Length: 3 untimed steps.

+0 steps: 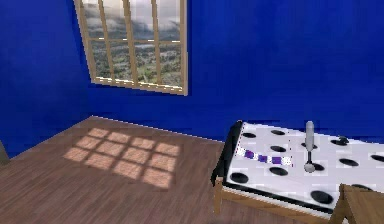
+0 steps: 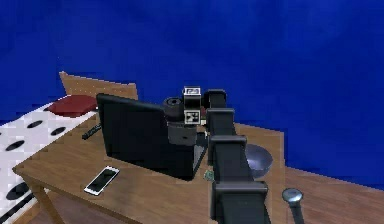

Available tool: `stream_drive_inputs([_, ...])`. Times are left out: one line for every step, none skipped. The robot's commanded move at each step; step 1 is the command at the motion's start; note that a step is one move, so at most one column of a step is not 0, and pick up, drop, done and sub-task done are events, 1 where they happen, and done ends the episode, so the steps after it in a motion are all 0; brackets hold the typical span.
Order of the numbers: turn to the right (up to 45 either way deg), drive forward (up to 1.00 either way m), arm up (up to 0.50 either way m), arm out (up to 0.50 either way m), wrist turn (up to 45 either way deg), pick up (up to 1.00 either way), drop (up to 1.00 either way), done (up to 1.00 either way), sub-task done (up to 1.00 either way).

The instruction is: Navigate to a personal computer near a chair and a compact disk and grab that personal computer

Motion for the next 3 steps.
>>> stream_drive_inputs([0.0, 0.00, 0.00, 0.00, 0.0, 1.00, 0.00, 0.00, 0.00])
stream_drive_inputs([0.0, 0.00, 0.04, 0.00, 0.0, 0.00, 0.00, 0.00, 0.00])
stream_drive_inputs([0.0, 0.00, 0.00, 0.00, 0.0, 0.00, 0.00, 1.00, 0.00])
